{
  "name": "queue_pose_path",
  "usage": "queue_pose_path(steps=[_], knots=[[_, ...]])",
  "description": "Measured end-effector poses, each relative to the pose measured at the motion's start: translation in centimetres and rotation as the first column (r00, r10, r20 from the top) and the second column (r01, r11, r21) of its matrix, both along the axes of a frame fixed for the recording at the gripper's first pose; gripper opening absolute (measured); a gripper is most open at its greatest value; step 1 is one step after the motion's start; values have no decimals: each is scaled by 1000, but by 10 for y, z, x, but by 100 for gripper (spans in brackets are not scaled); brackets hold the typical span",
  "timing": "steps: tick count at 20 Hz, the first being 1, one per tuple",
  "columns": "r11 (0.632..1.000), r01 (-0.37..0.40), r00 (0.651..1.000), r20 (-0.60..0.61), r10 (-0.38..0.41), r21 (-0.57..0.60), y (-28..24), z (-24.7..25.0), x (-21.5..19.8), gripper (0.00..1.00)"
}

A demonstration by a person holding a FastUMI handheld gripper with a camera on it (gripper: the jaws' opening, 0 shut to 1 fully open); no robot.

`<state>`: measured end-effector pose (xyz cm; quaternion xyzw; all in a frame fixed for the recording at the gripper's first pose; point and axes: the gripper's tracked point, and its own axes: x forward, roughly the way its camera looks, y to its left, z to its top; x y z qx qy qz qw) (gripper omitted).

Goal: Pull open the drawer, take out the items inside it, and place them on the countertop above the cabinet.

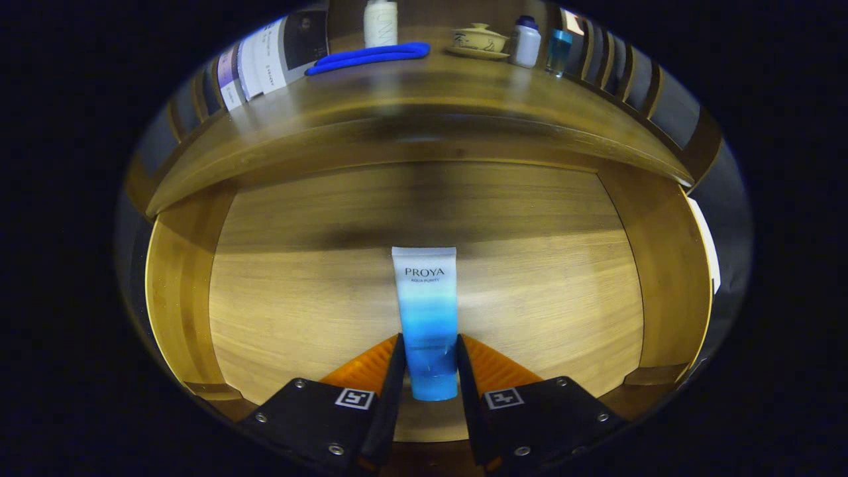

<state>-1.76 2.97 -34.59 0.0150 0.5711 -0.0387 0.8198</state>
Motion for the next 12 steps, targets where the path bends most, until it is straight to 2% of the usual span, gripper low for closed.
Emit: queue_pose_path(steps=[2, 7, 10, 12], knots=[[1000, -11, 999, 44, 11, -4, 0, 11, -1, 42], [996, -34, 990, 137, 45, -79, -13, 62, -23, 42], [995, -6, 976, 215, 27, -99, -18, 101, -24, 42], [996, 8, 958, 287, 16, -85, -15, 125, -10, 42]])
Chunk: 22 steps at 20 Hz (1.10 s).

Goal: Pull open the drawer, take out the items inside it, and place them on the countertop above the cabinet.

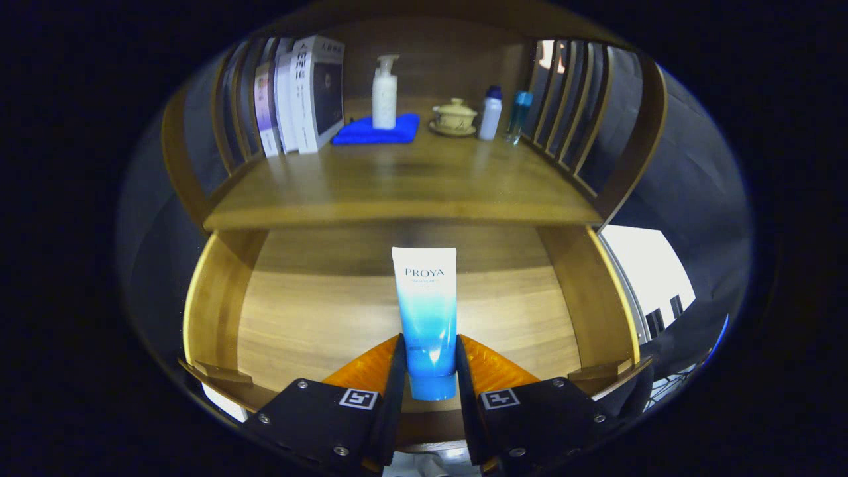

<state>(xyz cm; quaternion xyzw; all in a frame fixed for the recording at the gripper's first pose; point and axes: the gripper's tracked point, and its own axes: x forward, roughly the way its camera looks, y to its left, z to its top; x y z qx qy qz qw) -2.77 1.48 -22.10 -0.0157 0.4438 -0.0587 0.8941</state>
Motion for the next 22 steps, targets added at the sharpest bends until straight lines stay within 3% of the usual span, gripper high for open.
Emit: queue_pose_path(steps=[6, 13, 22], knots=[[1000, -6, 991, 137, 4, 16, 2, 43, 75, 42], [997, -74, 985, 156, 70, 23, 9, 26, 169, 42], [994, -94, 987, 133, 87, 53, 1, -12, 201, 46]])
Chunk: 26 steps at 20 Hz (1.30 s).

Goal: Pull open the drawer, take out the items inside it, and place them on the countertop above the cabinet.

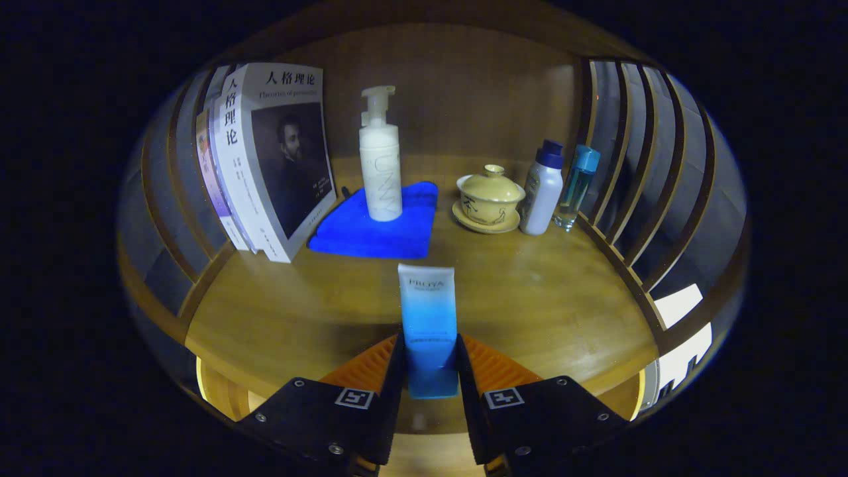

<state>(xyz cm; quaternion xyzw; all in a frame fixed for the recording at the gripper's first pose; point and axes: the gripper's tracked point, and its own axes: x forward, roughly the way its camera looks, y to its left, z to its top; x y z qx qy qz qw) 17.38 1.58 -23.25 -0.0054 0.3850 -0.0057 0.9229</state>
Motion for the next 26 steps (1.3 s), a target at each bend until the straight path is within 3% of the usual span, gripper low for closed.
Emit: queue_pose_path(steps=[2, 4, 8, 13, 17, 22, 26], knots=[[1000, 0, 1000, 23, 1, -10, -4, 7, -1, 49], [1000, -9, 997, 82, 9, -7, -1, 16, -6, 64], [999, -42, 975, 218, 40, 4, 8, 62, -54, 96], [1000, 19, 897, 441, -7, -24, 6, 118, -132, 96], [998, 35, 834, 549, -60, 56, 20, 117, -206, 95], [999, 13, 804, 593, -29, 31, 32, 92, -277, 95], [999, -1, 805, 593, 31, -51, 38, 71, -319, 95]])
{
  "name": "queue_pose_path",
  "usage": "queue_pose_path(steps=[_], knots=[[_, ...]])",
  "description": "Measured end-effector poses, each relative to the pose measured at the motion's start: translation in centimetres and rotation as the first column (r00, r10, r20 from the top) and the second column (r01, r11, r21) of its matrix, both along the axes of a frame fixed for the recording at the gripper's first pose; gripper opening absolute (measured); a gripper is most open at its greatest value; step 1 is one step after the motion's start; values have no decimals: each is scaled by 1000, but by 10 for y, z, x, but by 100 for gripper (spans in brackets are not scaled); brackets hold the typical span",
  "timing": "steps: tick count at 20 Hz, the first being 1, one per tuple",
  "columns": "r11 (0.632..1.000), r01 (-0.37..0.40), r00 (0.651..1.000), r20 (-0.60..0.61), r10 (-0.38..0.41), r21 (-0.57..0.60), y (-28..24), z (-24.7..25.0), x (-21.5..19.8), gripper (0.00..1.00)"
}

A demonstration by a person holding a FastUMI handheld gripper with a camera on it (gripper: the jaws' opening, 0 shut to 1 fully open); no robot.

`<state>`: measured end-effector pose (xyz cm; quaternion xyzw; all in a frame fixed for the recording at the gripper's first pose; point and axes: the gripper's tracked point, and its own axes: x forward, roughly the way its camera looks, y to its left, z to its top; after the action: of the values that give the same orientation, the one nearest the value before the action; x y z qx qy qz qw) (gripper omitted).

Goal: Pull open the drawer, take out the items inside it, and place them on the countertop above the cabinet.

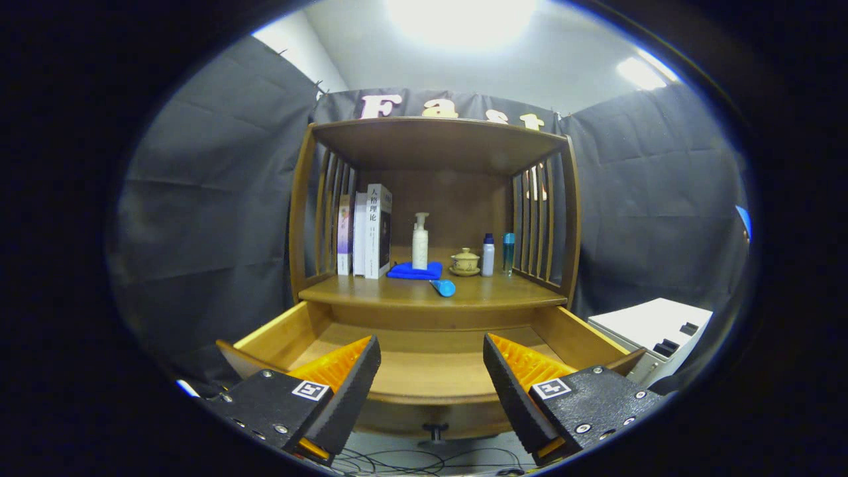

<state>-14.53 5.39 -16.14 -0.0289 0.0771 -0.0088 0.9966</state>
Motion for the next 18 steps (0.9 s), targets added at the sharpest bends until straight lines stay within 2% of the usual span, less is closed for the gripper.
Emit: queue_pose_path(steps=[4, 6, 8, 10, 11, 12, 18], knots=[[999, -15, 997, -72, 18, 48, 15, -42, -24, 95], [999, -2, 995, -100, 6, 34, 9, -57, -25, 95], [999, 10, 996, -92, -6, 45, 6, -60, -17, 95], [994, 30, 997, -80, -21, 107, 5, -58, -14, 95], [992, 37, 998, -64, -29, 122, 5, -60, 4, 94], [991, 35, 997, -68, -26, 133, 3, -58, -10, 94], [994, 4, 999, -50, 2, 111, 1, -55, 3, 95]])
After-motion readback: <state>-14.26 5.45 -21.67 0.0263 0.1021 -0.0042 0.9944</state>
